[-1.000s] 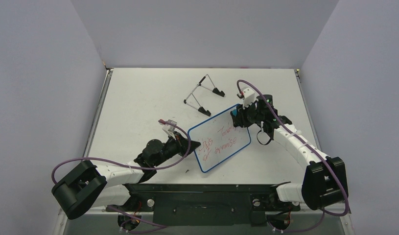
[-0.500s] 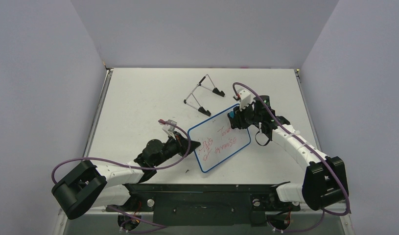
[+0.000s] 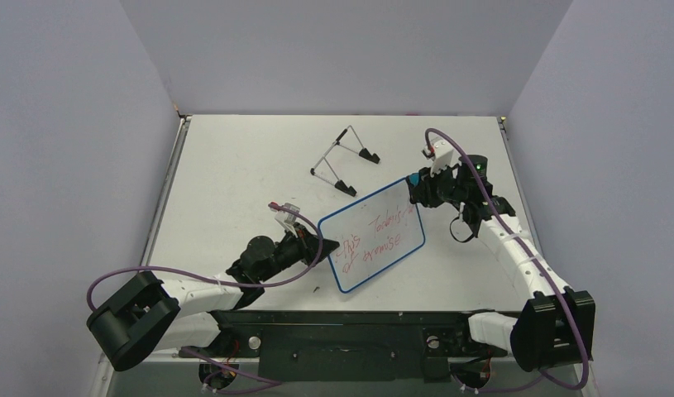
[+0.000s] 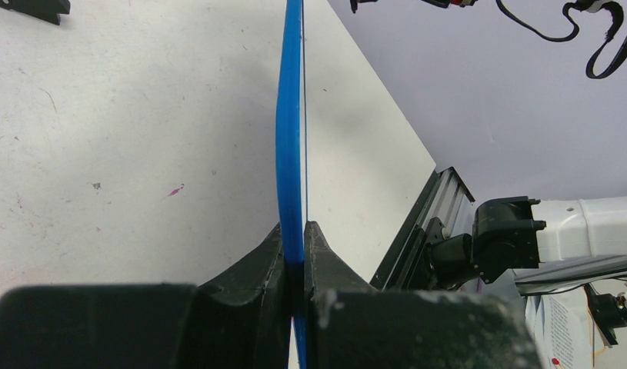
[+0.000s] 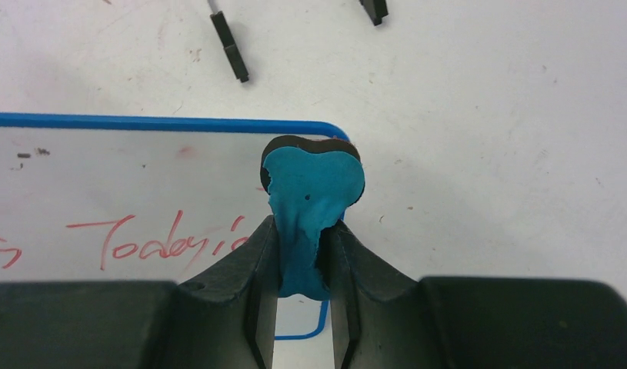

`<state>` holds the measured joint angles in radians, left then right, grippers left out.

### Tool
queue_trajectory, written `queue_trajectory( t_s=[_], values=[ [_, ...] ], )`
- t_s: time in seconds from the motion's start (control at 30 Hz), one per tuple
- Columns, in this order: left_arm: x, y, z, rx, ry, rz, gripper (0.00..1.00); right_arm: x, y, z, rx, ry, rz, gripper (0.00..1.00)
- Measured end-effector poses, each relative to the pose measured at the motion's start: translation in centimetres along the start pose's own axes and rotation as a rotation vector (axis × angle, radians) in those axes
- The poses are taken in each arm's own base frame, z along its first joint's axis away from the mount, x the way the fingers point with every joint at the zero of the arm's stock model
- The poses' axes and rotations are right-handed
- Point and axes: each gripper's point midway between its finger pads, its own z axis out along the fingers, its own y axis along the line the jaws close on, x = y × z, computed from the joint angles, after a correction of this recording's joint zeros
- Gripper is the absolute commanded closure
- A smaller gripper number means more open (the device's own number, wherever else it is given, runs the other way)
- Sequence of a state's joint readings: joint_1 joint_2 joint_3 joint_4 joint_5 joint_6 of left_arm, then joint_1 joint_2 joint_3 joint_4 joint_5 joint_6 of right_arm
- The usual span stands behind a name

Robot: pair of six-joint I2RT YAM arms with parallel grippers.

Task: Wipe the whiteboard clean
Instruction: Erase the whiteboard at the center of the board.

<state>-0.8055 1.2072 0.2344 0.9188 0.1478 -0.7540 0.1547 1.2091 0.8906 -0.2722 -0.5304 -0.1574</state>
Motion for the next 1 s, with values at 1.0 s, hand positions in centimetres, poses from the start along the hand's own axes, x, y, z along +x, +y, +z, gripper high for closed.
queue_trajectory(
  t_s=[1.0],
  values=[
    [0.2, 0.2, -0.3, -0.007, -0.004, -0.031, 1.0, 3.3, -0.3, 3.5, -0.013, 0.11, 0.096, 1.0]
  ],
)
